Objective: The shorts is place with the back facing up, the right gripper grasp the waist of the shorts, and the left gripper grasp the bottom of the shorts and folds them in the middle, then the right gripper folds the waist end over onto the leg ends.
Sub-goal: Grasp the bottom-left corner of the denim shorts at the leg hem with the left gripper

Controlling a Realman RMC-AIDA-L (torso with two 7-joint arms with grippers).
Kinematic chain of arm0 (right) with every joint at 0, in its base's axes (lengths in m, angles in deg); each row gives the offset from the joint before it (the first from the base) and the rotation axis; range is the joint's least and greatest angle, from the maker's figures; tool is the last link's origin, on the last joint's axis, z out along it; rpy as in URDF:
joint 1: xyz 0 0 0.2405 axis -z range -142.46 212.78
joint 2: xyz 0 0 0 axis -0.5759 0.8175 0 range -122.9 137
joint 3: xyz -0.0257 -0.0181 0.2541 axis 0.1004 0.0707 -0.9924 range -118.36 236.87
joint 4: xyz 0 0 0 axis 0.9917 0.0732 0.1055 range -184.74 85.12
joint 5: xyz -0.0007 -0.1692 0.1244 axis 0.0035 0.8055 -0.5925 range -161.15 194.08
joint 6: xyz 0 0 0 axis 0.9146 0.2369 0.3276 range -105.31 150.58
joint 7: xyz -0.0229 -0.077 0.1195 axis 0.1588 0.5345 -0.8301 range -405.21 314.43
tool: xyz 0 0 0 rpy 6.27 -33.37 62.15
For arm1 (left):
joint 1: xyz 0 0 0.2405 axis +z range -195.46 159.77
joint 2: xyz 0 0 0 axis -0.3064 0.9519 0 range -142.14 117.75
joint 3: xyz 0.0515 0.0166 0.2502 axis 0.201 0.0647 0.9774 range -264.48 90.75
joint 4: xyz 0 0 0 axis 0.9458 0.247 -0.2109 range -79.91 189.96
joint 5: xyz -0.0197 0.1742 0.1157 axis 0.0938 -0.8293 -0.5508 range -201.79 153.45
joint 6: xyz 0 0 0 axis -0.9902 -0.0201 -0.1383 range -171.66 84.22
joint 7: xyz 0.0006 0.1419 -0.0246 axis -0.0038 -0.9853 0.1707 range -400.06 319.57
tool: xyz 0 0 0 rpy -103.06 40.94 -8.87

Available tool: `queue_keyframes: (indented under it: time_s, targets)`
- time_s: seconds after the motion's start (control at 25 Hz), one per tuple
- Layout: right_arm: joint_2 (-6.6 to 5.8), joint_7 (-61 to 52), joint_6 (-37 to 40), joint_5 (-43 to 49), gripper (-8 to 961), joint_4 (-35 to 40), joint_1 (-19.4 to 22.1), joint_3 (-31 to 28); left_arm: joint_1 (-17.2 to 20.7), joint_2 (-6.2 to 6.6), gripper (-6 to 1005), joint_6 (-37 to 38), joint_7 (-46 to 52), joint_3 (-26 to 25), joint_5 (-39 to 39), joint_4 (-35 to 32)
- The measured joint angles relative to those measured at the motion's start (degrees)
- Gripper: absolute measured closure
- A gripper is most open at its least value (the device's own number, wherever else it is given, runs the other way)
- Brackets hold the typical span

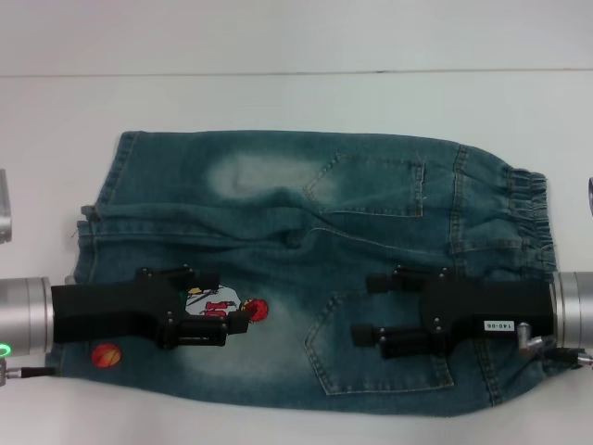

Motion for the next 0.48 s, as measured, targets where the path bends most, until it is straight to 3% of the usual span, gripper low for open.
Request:
queue_keyframes:
  time_s: [0.48]
  targets:
    - [0.0,0.1,-0.1,0.0,5,-0.5,0.0,-0.3,0.2,-0.02,91,0.8,0.2,-0.4,0.3,-0.5]
